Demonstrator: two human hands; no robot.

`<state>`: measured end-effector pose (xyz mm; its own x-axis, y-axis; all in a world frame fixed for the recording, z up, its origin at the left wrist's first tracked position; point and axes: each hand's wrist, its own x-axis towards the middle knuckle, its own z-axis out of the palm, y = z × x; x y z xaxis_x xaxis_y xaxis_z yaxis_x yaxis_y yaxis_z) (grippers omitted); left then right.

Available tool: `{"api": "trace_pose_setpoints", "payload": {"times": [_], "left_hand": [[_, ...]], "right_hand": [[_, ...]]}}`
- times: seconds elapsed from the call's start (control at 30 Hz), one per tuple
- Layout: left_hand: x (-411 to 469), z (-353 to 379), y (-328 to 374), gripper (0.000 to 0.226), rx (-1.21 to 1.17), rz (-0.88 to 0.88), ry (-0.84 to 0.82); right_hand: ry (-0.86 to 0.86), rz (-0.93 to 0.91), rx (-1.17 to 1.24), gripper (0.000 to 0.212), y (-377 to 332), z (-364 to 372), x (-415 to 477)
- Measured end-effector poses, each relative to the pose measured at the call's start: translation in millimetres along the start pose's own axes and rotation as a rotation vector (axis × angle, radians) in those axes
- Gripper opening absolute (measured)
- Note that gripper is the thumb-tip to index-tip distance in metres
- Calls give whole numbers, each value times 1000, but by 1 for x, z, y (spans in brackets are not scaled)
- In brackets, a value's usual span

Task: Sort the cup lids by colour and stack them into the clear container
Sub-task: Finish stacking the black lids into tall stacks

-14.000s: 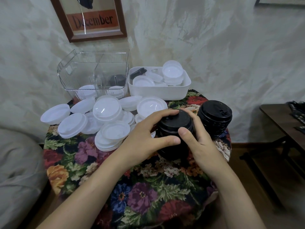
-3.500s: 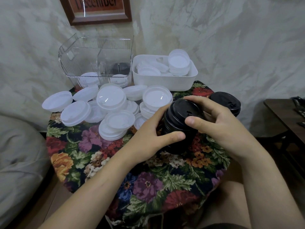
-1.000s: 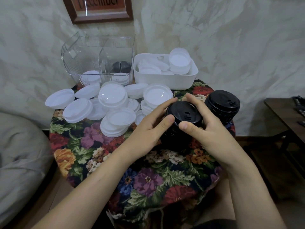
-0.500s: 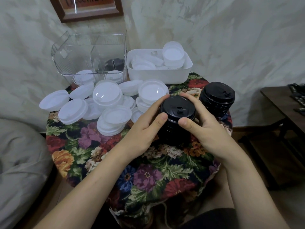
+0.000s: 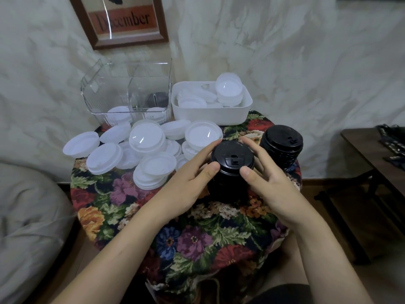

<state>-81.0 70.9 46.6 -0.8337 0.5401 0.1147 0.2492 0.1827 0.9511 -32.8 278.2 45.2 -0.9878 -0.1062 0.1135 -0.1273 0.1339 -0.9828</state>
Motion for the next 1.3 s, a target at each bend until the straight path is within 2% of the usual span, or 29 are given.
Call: {"api": "trace_pose_setpoints", "payload": {"times": [0.23,0.43,0.7,0.87,1.13,1.3], "left_hand": [[-10,5,8,49,-168,-145,-16],[-8,8,11,47,-166,-137,16],[1,20,16,55,-216,-143,82],[-5,40,16,55,-227,-123,45],[8,74,19,55,-175,-65,-47],[9,79,13,57,33,-26,-38]], "right_hand": [[-21,98,47,72,-4,-3,-11],[44,93,30,69,-4,-2,-9],[85,56,-43,55,-10,-12,-11],[124,33,-60,55,-10,-21,-34],[256,77,-49,59,-8,-46,-59],[253,132,-33,54,-2,-50,-63]]}}
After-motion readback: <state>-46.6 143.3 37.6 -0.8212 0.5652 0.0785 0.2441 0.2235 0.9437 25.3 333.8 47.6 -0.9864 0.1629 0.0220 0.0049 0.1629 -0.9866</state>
